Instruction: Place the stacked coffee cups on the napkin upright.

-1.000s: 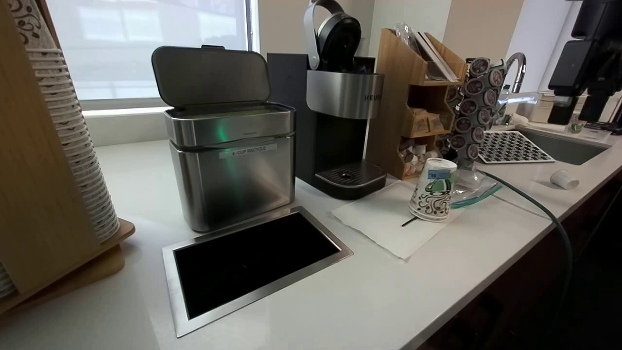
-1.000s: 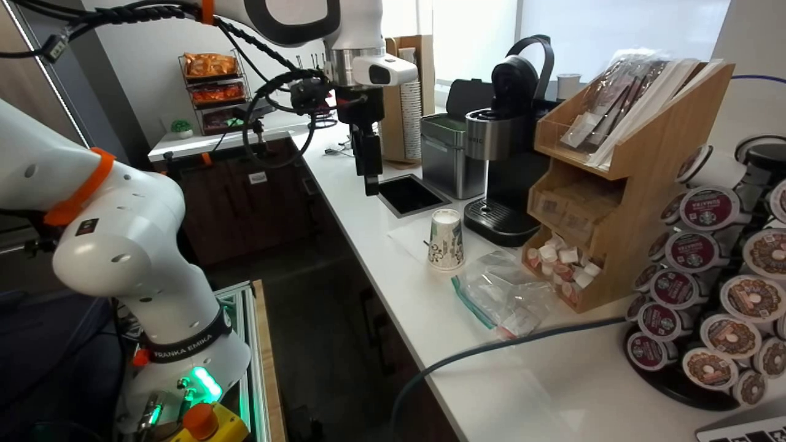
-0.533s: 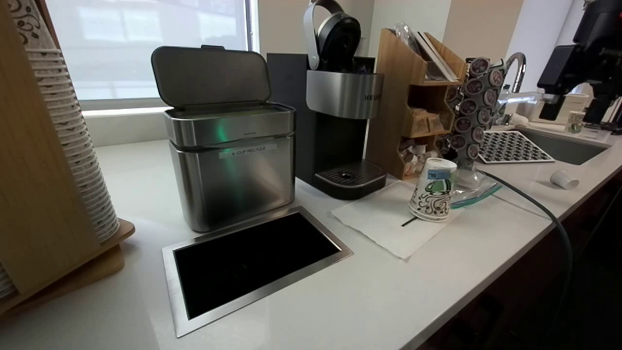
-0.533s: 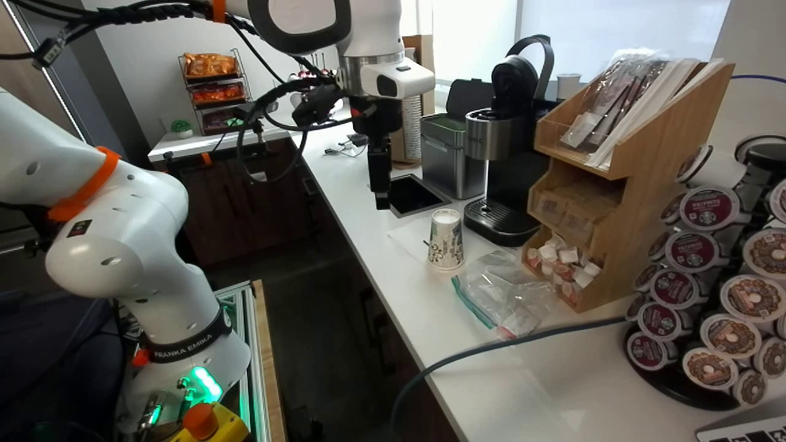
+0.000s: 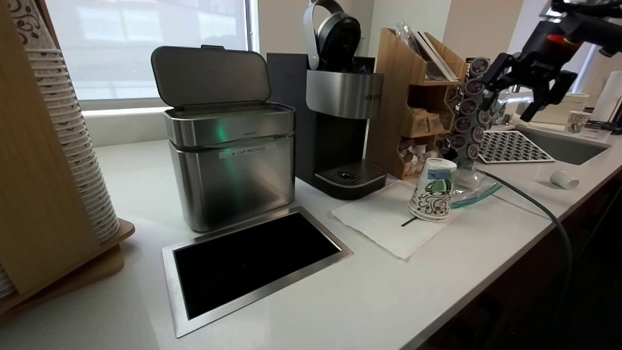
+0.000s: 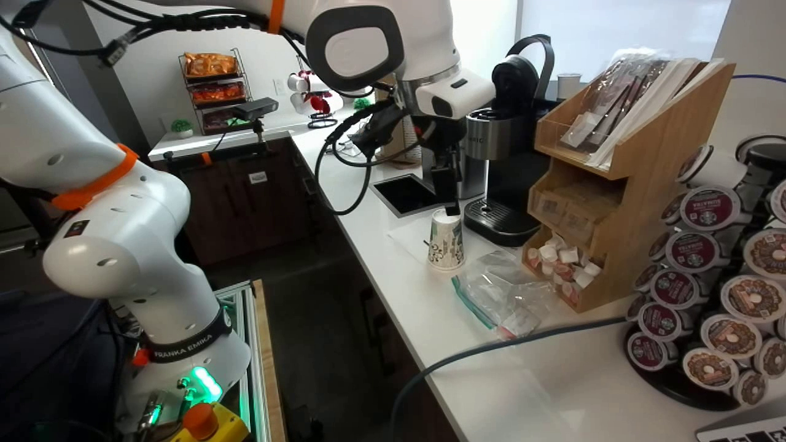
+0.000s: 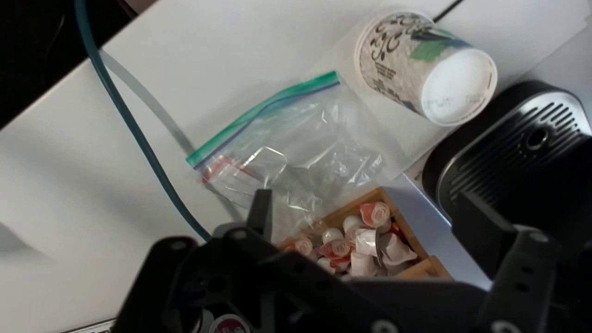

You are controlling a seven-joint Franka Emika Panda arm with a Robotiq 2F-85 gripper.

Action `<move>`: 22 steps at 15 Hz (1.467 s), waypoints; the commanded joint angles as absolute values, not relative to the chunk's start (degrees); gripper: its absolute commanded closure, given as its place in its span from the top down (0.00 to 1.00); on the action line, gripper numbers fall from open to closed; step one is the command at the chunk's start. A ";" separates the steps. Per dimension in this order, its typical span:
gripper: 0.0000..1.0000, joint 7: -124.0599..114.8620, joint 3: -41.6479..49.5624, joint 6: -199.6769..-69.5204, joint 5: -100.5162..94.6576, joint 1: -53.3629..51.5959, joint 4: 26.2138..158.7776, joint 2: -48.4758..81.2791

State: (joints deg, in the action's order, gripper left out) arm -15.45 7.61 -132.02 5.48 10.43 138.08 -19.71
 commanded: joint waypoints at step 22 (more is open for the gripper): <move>1.00 -16.35 7.20 -133.65 8.99 8.71 128.49 -8.51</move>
State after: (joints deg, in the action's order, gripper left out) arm -16.36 7.14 -133.83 9.02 8.75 128.62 -8.52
